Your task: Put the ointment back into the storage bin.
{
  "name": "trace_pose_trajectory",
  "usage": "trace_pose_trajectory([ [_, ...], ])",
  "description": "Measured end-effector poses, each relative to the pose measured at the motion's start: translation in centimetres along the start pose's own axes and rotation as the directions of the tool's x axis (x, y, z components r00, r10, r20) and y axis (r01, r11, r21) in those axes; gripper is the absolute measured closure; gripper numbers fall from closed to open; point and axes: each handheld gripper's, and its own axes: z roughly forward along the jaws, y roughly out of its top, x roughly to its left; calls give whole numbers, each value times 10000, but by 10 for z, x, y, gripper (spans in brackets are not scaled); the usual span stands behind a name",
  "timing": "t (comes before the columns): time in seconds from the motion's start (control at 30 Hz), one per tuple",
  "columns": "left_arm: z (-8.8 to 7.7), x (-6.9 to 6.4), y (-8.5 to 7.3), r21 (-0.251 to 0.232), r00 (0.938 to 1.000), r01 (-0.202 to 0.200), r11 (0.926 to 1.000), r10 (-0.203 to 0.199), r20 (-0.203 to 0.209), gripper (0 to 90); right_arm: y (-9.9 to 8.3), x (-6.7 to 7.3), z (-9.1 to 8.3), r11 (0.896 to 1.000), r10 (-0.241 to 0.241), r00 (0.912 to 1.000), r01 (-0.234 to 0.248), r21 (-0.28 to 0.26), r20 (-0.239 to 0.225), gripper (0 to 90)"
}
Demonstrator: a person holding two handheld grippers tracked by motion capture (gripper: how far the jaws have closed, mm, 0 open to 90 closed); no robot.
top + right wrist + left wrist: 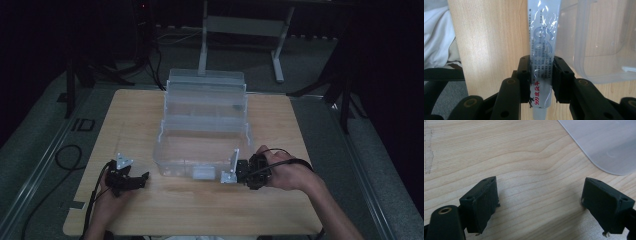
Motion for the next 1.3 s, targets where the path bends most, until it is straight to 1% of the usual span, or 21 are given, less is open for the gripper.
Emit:
trace_pose_trajectory([
  [0.2,0,0,0,1,10000,1,10000,-1,0,144,-2,-4,-5,10000,52,10000,-52,-39,12,705],
  [0.4,0,0,0,-2,10000,1,10000,-1,0,144,-3,-9,-8,9999,112,9999,-111,-21,130,705],
  [0.57,0,0,0,0,10000,1,10000,-1,0,144,-4,-15,-12,9997,167,9998,-165,-174,138,705],
  [0.77,0,0,0,27,10000,-2,10000,2,5,144,-5,-19,-14,9996,219,9997,-216,-183,148,705],
  [0.97,0,0,0,24,10000,-7,10000,7,5,144,-6,-26,-17,9993,326,9993,-323,-204,171,705],
  [1.3,0,0,0,4,10000,7,10000,-7,4,144,-6,-36,-17,9988,444,9990,-443,-209,86,705],
])
